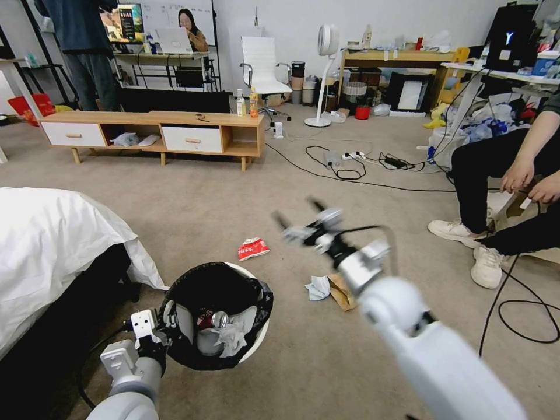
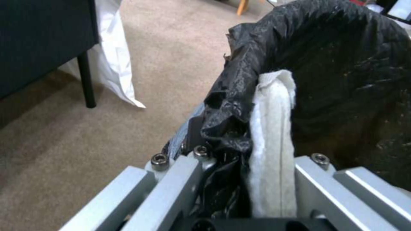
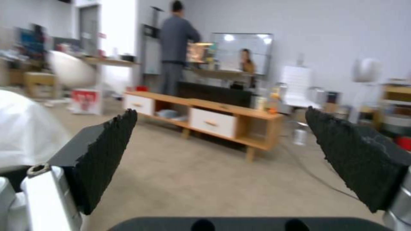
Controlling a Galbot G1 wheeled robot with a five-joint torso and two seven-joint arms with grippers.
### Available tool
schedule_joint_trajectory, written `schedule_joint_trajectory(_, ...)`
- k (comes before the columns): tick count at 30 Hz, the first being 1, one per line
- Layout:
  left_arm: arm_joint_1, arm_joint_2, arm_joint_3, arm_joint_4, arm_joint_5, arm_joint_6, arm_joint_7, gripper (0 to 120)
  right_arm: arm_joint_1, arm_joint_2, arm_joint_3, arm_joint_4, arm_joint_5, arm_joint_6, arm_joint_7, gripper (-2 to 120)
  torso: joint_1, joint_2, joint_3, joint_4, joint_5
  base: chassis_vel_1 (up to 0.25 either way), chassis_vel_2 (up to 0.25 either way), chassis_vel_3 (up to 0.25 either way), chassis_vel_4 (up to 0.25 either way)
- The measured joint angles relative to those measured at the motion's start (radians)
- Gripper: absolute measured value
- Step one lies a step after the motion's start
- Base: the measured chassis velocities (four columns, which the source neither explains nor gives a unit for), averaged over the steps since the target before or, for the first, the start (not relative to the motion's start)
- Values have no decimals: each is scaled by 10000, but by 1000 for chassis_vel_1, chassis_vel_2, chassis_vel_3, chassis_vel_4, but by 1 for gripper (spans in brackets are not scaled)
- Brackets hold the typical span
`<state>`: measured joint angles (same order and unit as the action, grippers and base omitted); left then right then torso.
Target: Pick up the trash bin and place the garbage on the floor into it.
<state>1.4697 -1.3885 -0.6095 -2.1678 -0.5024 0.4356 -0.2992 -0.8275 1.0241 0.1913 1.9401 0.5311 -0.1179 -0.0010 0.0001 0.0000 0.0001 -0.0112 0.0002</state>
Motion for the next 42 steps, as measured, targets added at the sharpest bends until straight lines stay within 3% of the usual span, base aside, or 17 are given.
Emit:
schedule_joint_trajectory(6,-69,-25,-259,202,-88,0,23,6,-1076,-134,497,-79,-240,84,973,100,0,1,0,4,-3,0,0,0,0)
schedule_joint_trajectory(12,-89,106,-407,248,-215,42,44,6,-2225,308,505,-672,-1458,173,2071,100,-1,0,0,3,-3,0,0,0,0)
schedule_joint_trajectory(14,-97,150,-445,248,-253,68,48,6,-2842,772,405,-1107,-2328,532,2590,100,-1,0,0,2,-1,0,0,0,0)
schedule_joint_trajectory(17,-102,170,-444,245,-275,75,55,6,-3291,1168,450,-1555,-3272,1171,2666,100,0,0,0,4,-1,0,0,0,0)
schedule_joint_trajectory(24,-174,168,-326,242,-279,86,61,6,-4296,1681,835,-1622,-3999,1706,2454,100,-1,0,0,1,-2,0,0,0,0)
schedule_joint_trajectory(42,-273,200,-267,258,-268,138,80,6,-4521,2349,1196,-1670,-4117,1555,2519,100,-1,0,0,3,-2,0,0,0,0)
